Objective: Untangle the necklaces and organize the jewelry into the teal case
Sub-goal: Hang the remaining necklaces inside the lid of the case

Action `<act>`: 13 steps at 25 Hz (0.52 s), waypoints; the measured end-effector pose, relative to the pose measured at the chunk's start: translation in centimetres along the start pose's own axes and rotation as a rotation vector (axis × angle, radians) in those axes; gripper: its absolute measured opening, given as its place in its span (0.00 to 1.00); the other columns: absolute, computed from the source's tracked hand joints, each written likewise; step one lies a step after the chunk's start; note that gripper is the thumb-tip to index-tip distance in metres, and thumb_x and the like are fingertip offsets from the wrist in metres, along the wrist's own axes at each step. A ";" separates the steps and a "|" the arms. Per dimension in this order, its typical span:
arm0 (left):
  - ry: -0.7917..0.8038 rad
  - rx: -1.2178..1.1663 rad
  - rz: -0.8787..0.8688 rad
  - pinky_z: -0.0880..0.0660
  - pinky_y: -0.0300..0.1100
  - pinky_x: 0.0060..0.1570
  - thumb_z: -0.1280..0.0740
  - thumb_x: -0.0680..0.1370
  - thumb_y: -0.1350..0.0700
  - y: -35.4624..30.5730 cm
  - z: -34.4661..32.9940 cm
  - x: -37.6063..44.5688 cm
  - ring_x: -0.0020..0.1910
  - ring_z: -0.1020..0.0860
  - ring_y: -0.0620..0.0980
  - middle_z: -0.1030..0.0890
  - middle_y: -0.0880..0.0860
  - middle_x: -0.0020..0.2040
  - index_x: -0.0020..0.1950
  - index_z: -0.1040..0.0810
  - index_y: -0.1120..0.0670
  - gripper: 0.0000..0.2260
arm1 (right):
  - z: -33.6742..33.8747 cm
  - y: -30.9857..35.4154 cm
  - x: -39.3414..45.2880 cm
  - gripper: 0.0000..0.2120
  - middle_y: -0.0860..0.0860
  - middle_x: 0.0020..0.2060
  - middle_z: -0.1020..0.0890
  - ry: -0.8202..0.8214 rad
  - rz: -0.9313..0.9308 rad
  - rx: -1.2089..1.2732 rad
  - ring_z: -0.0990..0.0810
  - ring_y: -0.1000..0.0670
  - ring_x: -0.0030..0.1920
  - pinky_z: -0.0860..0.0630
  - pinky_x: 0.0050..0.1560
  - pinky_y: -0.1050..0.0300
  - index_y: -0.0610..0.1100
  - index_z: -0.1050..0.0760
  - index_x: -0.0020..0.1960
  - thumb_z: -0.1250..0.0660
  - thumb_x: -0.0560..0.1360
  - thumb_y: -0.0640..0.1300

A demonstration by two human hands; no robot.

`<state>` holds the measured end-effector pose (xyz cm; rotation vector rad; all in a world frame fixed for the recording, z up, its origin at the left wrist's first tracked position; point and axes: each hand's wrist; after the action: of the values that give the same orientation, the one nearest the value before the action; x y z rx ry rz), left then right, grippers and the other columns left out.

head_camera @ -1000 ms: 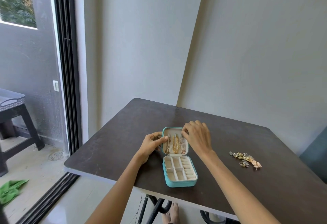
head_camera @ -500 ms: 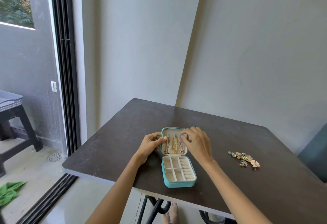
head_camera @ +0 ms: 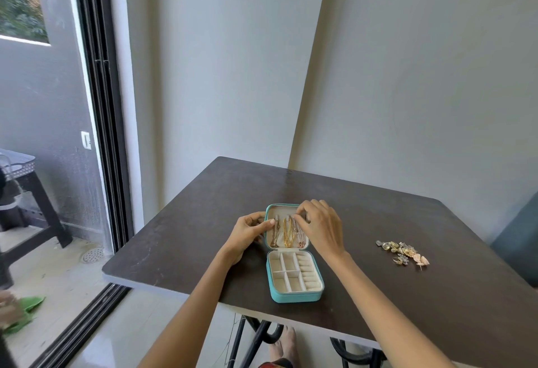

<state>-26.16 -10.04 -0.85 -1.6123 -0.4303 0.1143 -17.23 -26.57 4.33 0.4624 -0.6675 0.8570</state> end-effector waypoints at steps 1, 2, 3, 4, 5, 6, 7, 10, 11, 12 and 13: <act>-0.002 0.002 0.000 0.22 0.36 0.34 0.31 0.75 0.52 0.0 0.0 0.0 0.43 0.16 0.49 0.15 0.52 0.46 0.53 0.18 0.50 0.08 | -0.1 -0.1 -0.1 0.09 0.53 0.31 0.23 0.002 -0.026 0.024 0.26 0.51 0.34 0.31 0.31 0.59 0.46 0.24 0.36 0.25 0.68 0.47; -0.005 0.005 0.002 0.22 0.35 0.34 0.31 0.75 0.52 0.0 0.0 0.0 0.43 0.16 0.48 0.15 0.52 0.46 0.53 0.19 0.50 0.08 | -0.2 -0.2 -0.2 0.08 0.53 0.32 0.23 0.006 -0.048 0.041 0.26 0.51 0.35 0.32 0.32 0.60 0.46 0.23 0.37 0.26 0.70 0.47; -0.008 0.007 0.004 0.21 0.36 0.35 0.31 0.75 0.52 0.0 -0.1 0.0 0.43 0.16 0.48 0.15 0.52 0.46 0.53 0.19 0.50 0.08 | -0.2 -0.2 -0.1 0.08 0.52 0.32 0.23 0.014 -0.062 0.045 0.26 0.51 0.36 0.33 0.32 0.61 0.46 0.23 0.37 0.27 0.71 0.47; -0.009 0.007 0.008 0.21 0.36 0.35 0.31 0.75 0.52 0.0 -0.1 0.0 0.43 0.16 0.48 0.15 0.52 0.46 0.53 0.19 0.50 0.08 | -0.2 -0.2 0.0 0.08 0.52 0.33 0.23 0.020 -0.062 0.041 0.26 0.51 0.36 0.34 0.33 0.62 0.45 0.23 0.37 0.29 0.73 0.47; -0.012 0.008 0.012 0.21 0.36 0.34 0.32 0.75 0.52 0.0 -0.1 0.1 0.42 0.16 0.48 0.15 0.52 0.46 0.54 0.19 0.51 0.08 | -0.2 -0.2 0.0 0.08 0.52 0.33 0.23 0.021 -0.057 0.036 0.26 0.51 0.36 0.34 0.33 0.62 0.45 0.23 0.38 0.30 0.74 0.46; -0.014 0.009 0.012 0.21 0.36 0.34 0.32 0.76 0.52 0.0 -0.2 0.1 0.42 0.16 0.48 0.15 0.52 0.46 0.54 0.19 0.51 0.09 | -0.2 -0.3 0.0 0.08 0.52 0.33 0.23 0.019 -0.056 0.040 0.26 0.51 0.37 0.33 0.33 0.61 0.44 0.22 0.39 0.32 0.75 0.46; -0.018 0.012 0.011 0.22 0.36 0.33 0.32 0.76 0.53 0.0 -0.2 0.2 0.42 0.17 0.48 0.15 0.52 0.46 0.54 0.19 0.52 0.09 | -0.2 -0.3 -0.1 0.09 0.51 0.34 0.23 0.013 -0.067 0.058 0.26 0.51 0.37 0.31 0.32 0.60 0.44 0.22 0.40 0.33 0.76 0.46; -0.023 -0.007 0.012 0.22 0.37 0.31 0.32 0.76 0.54 -0.1 -0.7 0.5 0.40 0.17 0.48 0.15 0.52 0.45 0.55 0.19 0.54 0.09 | -0.1 -0.7 -0.8 0.06 0.54 0.34 0.25 -0.027 -0.142 0.179 0.27 0.53 0.38 0.30 0.33 0.60 0.43 0.22 0.42 0.34 0.76 0.43; -0.024 -0.021 0.008 0.23 0.37 0.30 0.32 0.76 0.54 -0.1 -1.0 0.6 0.39 0.17 0.47 0.15 0.51 0.44 0.54 0.19 0.54 0.09 | -0.1 -1.0 -1.2 0.03 0.55 0.35 0.27 -0.039 -0.167 0.223 0.28 0.55 0.38 0.31 0.34 0.62 0.43 0.22 0.43 0.33 0.75 0.42; -0.027 -0.033 0.006 0.23 0.36 0.29 0.32 0.76 0.55 0.0 -1.4 0.8 0.37 0.18 0.46 0.15 0.51 0.43 0.54 0.19 0.55 0.08 | -0.1 -1.3 -1.7 0.01 0.57 0.35 0.29 -0.048 -0.191 0.266 0.29 0.56 0.38 0.32 0.35 0.64 0.44 0.23 0.44 0.33 0.75 0.40; -0.034 -0.041 0.006 0.24 0.36 0.28 0.32 0.76 0.55 0.0 -1.8 1.1 0.36 0.18 0.46 0.15 0.51 0.42 0.53 0.19 0.55 0.08 | 0.0 -1.7 -2.2 0.01 0.57 0.36 0.29 -0.053 -0.213 0.302 0.29 0.56 0.37 0.32 0.36 0.65 0.44 0.23 0.45 0.33 0.74 0.39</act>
<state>-24.55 -11.35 -0.51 -1.6543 -0.4561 0.1383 -16.92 -28.71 2.55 0.8154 -0.5273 0.7473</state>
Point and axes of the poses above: each hand's wrist, its own x-axis towards the middle knuckle, its own z-axis out of the back of the hand, y = z × x
